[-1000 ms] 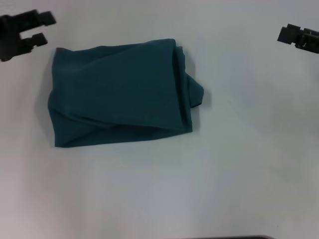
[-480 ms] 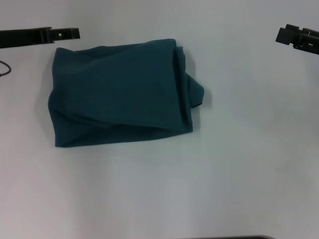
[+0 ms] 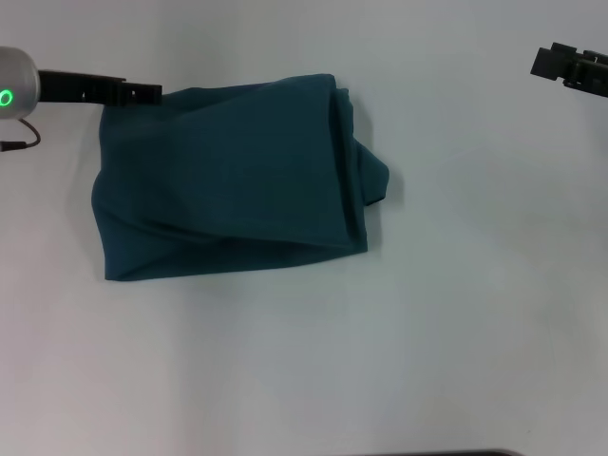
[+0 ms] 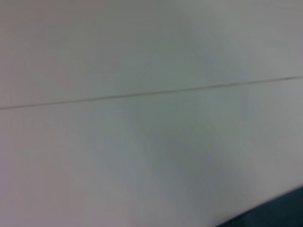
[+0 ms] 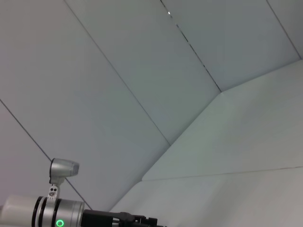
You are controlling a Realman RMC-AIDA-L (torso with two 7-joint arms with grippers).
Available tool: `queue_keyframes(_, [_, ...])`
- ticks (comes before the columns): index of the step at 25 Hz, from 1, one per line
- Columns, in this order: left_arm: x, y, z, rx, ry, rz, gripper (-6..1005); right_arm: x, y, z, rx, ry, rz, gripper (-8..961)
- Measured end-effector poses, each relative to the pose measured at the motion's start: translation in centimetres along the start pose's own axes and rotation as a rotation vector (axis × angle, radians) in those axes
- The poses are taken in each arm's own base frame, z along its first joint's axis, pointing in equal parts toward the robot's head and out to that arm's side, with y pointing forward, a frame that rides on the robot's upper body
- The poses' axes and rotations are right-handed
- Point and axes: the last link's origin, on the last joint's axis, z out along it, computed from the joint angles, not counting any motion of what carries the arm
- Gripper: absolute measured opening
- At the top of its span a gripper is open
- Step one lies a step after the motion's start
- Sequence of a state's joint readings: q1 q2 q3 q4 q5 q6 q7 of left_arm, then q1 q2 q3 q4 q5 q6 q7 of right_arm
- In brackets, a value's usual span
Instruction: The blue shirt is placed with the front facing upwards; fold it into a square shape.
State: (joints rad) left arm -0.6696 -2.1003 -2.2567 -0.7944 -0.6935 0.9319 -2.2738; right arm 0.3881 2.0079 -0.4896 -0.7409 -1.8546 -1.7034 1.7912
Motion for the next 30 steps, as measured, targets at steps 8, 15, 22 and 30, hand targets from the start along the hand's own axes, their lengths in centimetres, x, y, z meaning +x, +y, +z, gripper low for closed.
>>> queue_keyframes(8, [0.1,0.2,0.5,0.030,-0.032,0.022,949,0.0,-0.1,-0.1,0.009,0.000,0.001,903])
queue_keyframes(15, [-0.1,0.1,0.8,0.038,-0.036,0.021,948,0.1,-0.3,-0.2,0.024,-0.002,0.003,903])
queue_keyframes(22, [-0.4,0.3,1.3,0.055,-0.061,0.031,941,0.3,-0.4,-0.2,0.030,0.013,0.007,903])
queue_keyframes(30, [-0.5,0.4,1.4,0.058,-0.070,0.034,897,0.4,-0.4,-0.2,0.030,0.019,0.005,903])
